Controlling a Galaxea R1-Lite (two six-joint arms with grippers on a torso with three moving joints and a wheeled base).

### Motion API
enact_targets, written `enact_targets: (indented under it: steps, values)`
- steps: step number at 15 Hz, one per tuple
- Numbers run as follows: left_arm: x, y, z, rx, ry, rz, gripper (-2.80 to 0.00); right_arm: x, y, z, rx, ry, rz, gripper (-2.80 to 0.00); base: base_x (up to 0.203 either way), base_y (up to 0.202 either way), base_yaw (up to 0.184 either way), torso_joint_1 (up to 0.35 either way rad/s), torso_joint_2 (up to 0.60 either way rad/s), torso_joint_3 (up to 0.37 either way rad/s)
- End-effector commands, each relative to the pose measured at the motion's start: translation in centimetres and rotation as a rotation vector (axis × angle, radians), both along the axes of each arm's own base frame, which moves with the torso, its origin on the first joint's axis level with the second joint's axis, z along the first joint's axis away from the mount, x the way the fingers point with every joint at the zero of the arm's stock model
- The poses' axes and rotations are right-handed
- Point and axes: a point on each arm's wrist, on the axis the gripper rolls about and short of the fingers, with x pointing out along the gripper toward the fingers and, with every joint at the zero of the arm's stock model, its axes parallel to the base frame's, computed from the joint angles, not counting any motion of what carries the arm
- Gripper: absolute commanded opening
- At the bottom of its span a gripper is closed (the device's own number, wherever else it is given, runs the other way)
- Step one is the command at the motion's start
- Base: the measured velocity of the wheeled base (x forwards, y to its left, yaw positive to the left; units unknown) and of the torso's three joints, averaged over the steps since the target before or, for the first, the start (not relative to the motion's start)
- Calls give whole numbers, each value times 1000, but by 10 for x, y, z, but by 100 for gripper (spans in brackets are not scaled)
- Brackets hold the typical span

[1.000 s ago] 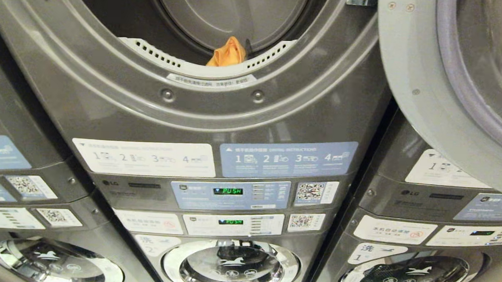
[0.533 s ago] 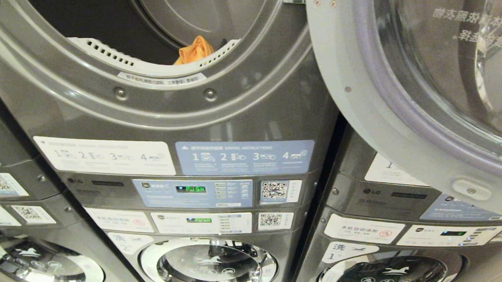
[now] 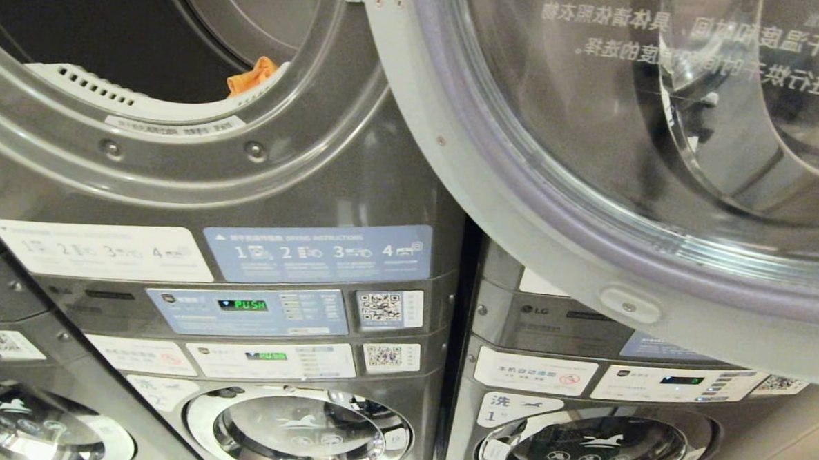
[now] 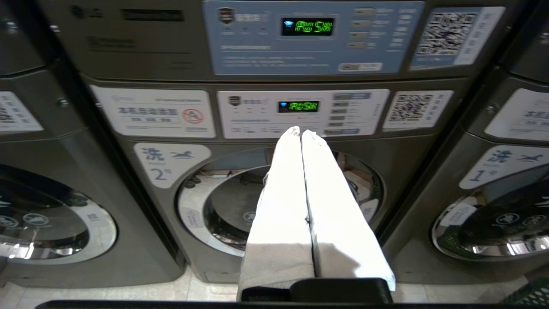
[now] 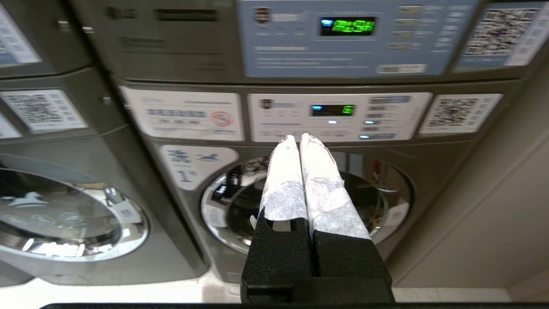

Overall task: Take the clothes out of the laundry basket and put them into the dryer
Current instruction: Close the dryer

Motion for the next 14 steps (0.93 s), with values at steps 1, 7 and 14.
enact_targets:
  steps: [1, 7, 14]
  values:
    - [0, 0, 0, 0, 0, 0, -280, 0, 0, 0, 0, -1, 0, -280, 0, -194, 0, 5, 2, 0]
    - [0, 0, 0, -2, 2, 0, -280, 0, 0, 0, 0, -1, 0, -280, 0, -69, 1, 1, 2, 1]
    - [0, 0, 0, -2, 2, 0, -280, 0, 0, 0, 0, -1, 0, -280, -142, 0, 0, -4, 11, 6]
